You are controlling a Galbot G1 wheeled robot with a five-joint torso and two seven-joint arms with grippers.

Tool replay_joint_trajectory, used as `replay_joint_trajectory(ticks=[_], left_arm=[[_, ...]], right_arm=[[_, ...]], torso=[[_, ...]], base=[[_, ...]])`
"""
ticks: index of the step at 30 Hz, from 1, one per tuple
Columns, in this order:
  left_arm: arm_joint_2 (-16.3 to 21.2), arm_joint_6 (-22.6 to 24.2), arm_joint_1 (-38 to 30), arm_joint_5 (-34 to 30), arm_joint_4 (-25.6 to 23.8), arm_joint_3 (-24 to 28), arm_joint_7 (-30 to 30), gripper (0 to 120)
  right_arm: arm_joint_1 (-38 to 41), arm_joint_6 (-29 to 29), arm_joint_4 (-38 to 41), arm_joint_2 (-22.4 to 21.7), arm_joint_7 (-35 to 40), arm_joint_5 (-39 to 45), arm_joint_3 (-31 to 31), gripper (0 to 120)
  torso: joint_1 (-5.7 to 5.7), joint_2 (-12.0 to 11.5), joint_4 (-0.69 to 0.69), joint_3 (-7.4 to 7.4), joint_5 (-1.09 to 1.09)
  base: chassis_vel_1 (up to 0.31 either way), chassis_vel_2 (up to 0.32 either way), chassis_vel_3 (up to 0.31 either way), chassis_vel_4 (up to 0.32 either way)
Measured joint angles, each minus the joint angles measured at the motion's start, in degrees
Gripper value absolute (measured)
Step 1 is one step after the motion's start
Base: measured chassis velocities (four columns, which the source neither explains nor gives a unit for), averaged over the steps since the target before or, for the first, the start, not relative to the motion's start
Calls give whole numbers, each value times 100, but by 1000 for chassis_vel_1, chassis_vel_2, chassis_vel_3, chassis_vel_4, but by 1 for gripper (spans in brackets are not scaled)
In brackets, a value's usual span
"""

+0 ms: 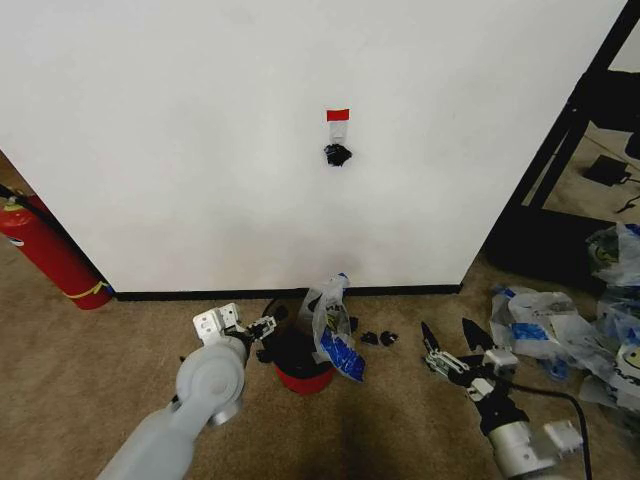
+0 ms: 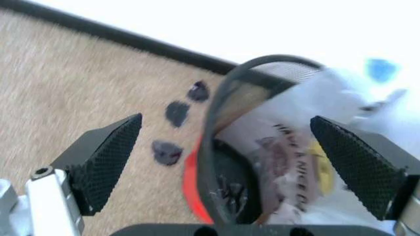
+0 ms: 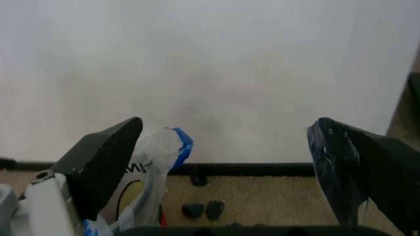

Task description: Pick up the garbage bag from the wall and place it over the trash bin.

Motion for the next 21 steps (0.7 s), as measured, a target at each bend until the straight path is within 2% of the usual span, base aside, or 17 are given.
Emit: replay_joint_trajectory(ticks=[4, 6, 8, 10, 12, 14, 15, 17, 19, 21], left_arm=[[53, -400, 389, 784, -371, -46, 693, 100], [91, -643, 677, 1578, -440, -114, 1309, 100], [97, -687, 720, 1728, -437, -123, 1411, 100], [132, -755, 725, 1977, -359, -79, 1621, 100], [145, -768, 587, 2075, -223, 60, 1781, 100], [118, -772, 501, 2135, -125, 139, 1859, 100], [81, -772, 495, 2155, -110, 152, 1878, 100], [72, -772, 495, 2163, -108, 154, 1883, 100], [-13, -789, 493, 2285, -62, 168, 1943, 100], [-79, -802, 477, 2375, -33, 176, 1969, 100]], right_arm=[[499, -641, 151, -902, 406, 611, -169, 100], [1277, -1096, 114, -1666, 872, 1390, -506, 100], [1425, -1152, 84, -1776, 942, 1549, -576, 100], [1794, -1381, 42, -2145, 1208, 2205, -684, 100], [2003, -1667, 63, -2504, 1580, 2925, -684, 100], [2215, -2015, 42, -2815, 1796, 3610, -699, 100], [2421, -2309, 0, -2967, 1871, 4056, -760, 100], [2487, -2391, -16, -3000, 1883, 4168, -785, 100], [3021, -2838, -139, -3108, 1975, 4961, -1032, 100], [3491, -3077, -256, -3105, 2011, 5316, -1345, 100]], torso=[[0, 0, 0, 0, -1], [-1, 0, 3, 0, -3], [-1, 0, 6, 0, -3], [0, 0, 9, 1, 4], [0, 0, -4, 1, -7], [0, 0, -7, 1, 3], [0, 0, -5, 1, -3], [0, 0, -4, 1, -4], [0, 0, 5, 1, 1], [0, 0, 0, 1, -5]], base=[[0, 0, 0, 0], [0, 0, 0, 0], [0, 0, 0, 0], [0, 0, 0, 0], [0, 0, 0, 0], [0, 0, 0, 0], [0, 0, 0, 0], [0, 0, 0, 0], [0, 0, 0, 0], [0, 0, 0, 0]])
